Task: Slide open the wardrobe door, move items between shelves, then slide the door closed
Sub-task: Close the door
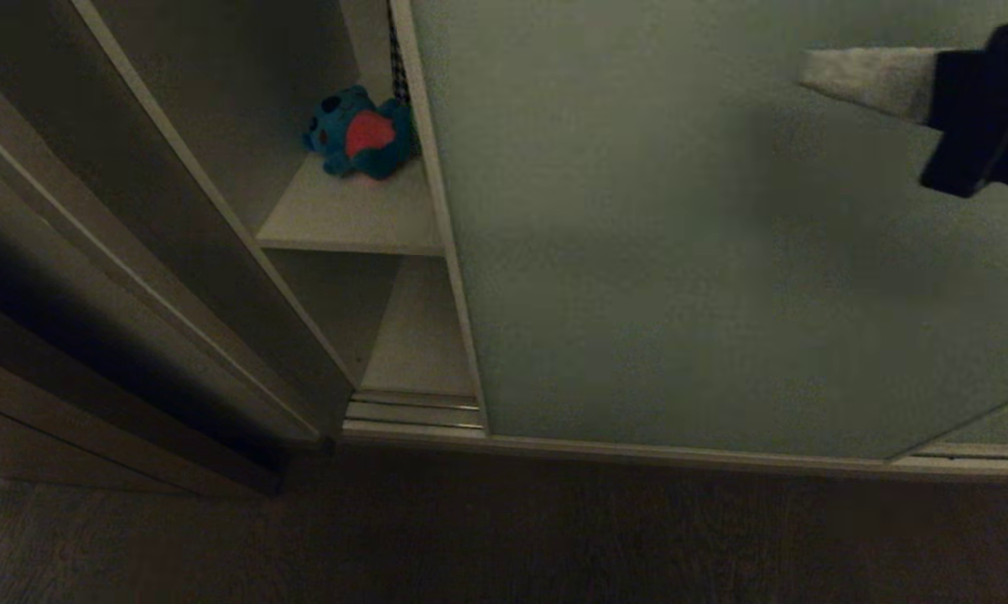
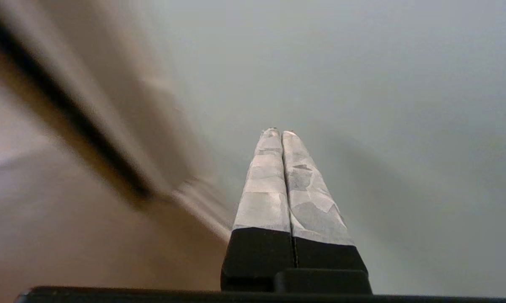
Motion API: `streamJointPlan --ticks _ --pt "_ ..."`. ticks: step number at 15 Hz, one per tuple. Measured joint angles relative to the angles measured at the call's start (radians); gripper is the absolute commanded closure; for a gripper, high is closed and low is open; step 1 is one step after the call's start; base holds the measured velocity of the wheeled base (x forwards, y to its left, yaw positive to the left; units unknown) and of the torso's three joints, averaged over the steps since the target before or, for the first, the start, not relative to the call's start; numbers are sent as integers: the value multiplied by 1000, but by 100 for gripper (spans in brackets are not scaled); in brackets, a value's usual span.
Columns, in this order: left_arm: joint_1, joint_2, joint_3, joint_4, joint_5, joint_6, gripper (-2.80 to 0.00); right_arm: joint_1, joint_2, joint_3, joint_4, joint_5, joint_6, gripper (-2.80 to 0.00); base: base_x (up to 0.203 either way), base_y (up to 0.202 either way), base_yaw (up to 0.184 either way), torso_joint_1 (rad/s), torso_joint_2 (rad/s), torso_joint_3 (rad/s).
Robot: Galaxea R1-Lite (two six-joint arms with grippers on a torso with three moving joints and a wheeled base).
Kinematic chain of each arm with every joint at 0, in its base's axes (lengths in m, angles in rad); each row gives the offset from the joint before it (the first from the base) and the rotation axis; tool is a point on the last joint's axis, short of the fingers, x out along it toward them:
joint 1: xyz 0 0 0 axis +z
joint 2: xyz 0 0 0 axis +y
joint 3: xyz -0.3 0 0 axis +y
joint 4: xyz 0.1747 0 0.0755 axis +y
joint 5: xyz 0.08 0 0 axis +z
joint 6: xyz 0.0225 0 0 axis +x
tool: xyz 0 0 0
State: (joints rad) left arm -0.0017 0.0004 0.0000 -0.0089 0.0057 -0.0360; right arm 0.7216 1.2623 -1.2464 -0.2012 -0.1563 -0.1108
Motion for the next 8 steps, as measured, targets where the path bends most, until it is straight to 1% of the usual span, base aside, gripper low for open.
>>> streamJointPlan --ticks 2,4,6,8 --pt "0 0 0 0 0 0 0 -115 -114 68 80 6 0 0 0 0 0 0 0 0" --pt "0 0 0 0 0 0 0 -250 -228 131 210 38 3 0 0 0 0 0 0 0" --pt "0 0 0 0 0 0 0 -426 -332 187 381 104 17 0 0 0 0 0 0 0" --pt "0 0 0 0 0 -1 0 -615 -396 222 531 163 58 0 0 0 0 0 0 0"
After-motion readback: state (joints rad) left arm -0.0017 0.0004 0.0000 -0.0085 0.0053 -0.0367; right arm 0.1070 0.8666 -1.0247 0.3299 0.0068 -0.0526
